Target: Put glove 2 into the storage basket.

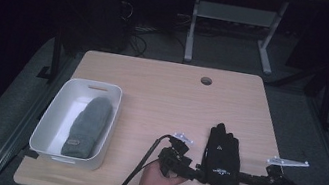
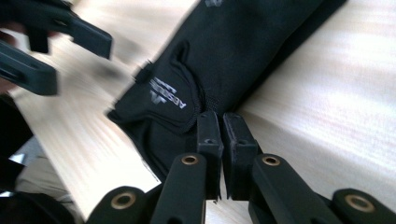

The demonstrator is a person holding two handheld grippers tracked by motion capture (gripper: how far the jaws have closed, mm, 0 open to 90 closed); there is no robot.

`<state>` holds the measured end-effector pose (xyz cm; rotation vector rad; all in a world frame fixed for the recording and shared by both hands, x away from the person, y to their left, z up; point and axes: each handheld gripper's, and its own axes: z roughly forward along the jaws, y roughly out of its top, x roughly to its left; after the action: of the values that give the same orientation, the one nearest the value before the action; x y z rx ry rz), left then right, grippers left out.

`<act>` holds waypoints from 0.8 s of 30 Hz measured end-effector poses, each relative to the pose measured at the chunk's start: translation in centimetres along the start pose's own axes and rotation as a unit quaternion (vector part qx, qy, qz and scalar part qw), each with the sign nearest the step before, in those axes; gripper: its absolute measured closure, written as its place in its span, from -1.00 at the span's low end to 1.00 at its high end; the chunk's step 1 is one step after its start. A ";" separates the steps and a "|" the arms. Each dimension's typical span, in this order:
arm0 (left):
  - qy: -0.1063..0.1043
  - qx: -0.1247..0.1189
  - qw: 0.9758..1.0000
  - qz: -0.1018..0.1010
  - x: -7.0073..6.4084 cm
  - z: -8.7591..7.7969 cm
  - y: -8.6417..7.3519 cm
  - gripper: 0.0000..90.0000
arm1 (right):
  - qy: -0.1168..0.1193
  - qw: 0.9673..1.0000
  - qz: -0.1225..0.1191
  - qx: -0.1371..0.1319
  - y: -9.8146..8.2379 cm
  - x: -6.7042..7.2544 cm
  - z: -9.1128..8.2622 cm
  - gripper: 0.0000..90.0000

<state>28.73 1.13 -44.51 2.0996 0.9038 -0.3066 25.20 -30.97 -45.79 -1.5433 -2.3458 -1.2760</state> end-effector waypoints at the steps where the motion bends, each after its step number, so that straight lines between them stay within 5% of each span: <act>1: -0.001 -0.002 1.000 -0.001 0.0 0.0 0.0 -0.43 | 0.001 1.000 -0.001 -0.001 0.2 0.2 -0.3 0.93; 6: 0.000 -0.009 1.000 -0.001 -0.1 -0.3 0.2 -0.43 | 0.006 1.000 -0.008 -0.013 1.1 1.4 -1.0 0.94; 14: -0.001 -0.010 1.000 0.000 -0.1 -0.4 0.1 -0.43 | 0.047 0.999 0.001 -0.025 1.4 2.2 -0.4 0.92; 19: -0.001 -0.007 1.000 -0.003 -0.1 0.0 0.1 -0.43 | 0.025 1.000 -0.012 -0.004 1.1 2.3 0.6 0.77; 24: 0.003 -0.002 1.000 -0.003 0.0 0.4 0.1 -0.43 | -0.002 1.000 -0.007 0.006 1.0 1.9 0.9 0.33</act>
<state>28.84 0.79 -44.66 2.0962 0.9134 -0.3007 25.36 -28.88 -44.93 -1.5294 -2.3663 -1.2621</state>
